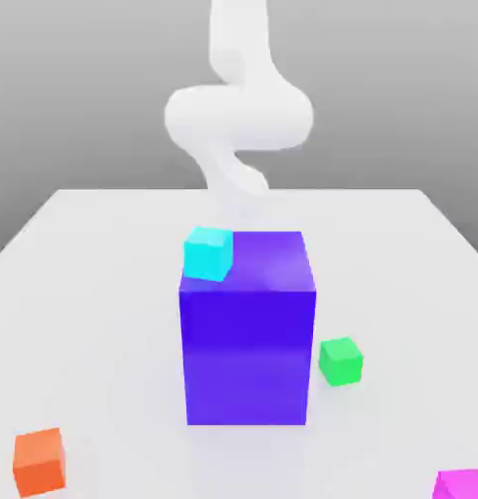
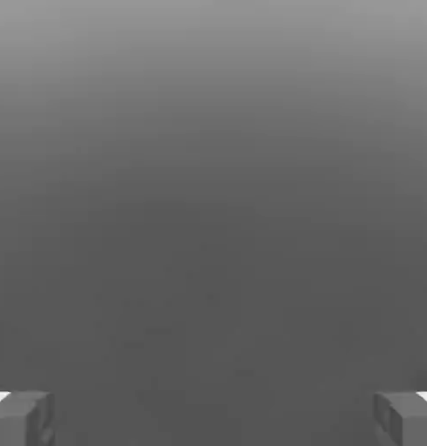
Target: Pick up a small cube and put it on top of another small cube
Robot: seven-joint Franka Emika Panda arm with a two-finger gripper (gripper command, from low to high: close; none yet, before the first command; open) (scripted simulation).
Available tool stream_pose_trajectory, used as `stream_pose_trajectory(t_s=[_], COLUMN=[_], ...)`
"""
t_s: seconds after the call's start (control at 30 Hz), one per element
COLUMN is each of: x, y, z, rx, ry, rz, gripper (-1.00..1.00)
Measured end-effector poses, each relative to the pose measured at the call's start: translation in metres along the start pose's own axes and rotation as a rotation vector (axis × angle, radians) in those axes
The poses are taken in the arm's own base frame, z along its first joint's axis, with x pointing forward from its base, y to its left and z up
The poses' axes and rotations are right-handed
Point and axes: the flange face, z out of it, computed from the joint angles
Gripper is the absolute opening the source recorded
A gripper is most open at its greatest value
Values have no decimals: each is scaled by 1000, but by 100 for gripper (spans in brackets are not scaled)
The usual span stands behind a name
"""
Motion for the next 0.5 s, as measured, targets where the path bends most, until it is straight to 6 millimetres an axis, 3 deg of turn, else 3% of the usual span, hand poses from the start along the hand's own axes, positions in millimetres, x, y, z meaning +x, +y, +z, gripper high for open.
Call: stream_pose_trajectory(t_s=[0.23, 0.5], x=[-28, -94], y=[-37, -62], z=[116, 243], rx=[-61, -81], ry=[-159, -354], rz=[-328, -698], gripper=[0, 0])
